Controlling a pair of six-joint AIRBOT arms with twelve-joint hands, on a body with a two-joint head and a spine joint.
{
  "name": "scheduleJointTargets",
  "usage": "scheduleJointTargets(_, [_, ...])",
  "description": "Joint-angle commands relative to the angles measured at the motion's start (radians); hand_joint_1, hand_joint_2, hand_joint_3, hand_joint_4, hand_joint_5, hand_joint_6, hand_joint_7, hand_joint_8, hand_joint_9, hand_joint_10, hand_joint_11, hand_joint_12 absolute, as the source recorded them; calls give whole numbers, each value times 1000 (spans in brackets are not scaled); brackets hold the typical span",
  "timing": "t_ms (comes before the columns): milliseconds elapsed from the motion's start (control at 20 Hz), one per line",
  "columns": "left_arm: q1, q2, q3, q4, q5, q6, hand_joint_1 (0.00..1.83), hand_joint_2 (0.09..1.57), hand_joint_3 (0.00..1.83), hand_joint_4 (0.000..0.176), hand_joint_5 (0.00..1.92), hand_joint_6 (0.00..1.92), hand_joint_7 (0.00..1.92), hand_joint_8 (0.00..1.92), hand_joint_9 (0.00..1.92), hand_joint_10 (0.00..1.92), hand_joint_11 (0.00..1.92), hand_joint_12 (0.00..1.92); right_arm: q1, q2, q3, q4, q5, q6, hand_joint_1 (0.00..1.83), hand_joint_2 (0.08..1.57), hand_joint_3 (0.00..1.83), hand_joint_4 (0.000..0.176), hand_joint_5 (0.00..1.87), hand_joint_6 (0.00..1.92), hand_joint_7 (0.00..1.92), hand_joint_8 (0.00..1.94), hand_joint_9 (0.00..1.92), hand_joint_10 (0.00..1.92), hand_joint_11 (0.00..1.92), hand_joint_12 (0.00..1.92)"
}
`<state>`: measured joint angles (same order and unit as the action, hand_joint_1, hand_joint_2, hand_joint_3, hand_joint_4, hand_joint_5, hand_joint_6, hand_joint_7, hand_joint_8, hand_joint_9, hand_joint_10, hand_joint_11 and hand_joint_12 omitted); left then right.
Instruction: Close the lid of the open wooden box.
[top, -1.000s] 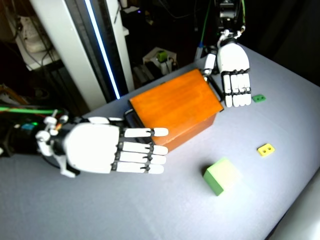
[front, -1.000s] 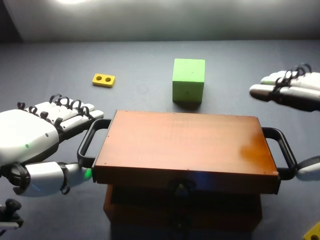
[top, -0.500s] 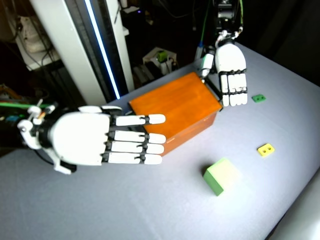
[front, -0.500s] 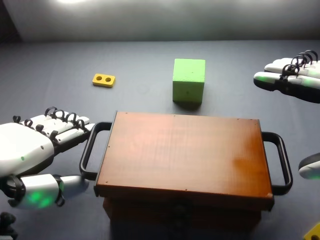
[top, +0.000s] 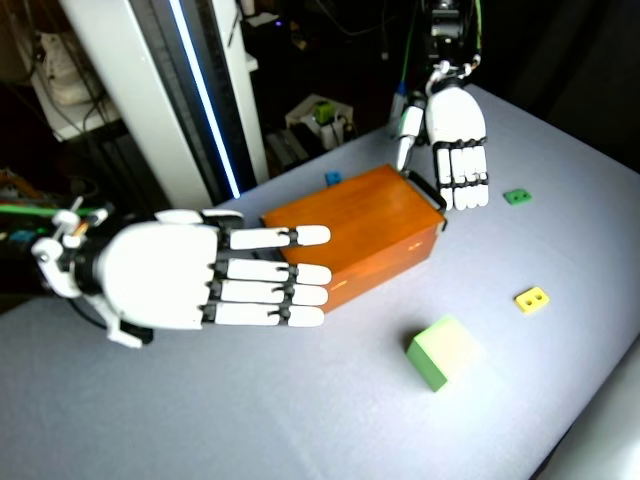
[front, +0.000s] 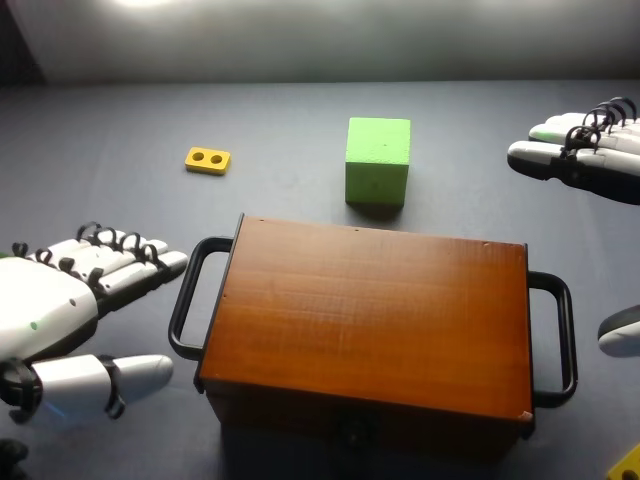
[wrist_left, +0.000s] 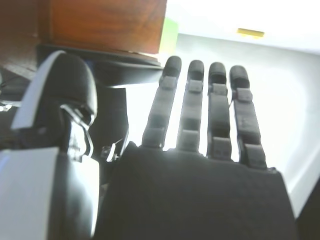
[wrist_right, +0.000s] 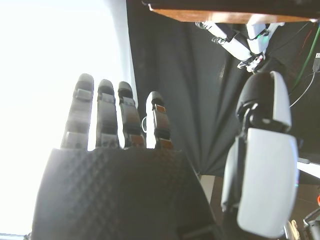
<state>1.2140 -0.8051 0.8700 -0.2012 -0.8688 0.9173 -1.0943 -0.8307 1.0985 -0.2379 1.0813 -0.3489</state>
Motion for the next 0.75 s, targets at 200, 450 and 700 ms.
scheduleJointTargets(200, [26,42,-22,-56,-264,-5,0,1344,0,0,106,5,87,6,120,14,144,63,6,8,-6,52,172,2,560,860,0,176,0,0,0,0,0,0,0,0])
scheduleJointTargets(450, [11,57,-27,-106,-550,-20,132,1427,16,0,64,1,42,2,25,0,18,23,6,8,-13,145,296,-68,523,987,11,152,0,0,0,0,0,0,64,24])
scheduleJointTargets(700, [-34,29,4,-107,-747,-93,257,1311,0,0,88,3,38,0,27,1,33,25,6,-13,-6,218,449,-105,486,1146,4,46,92,4,140,13,127,17,193,63])
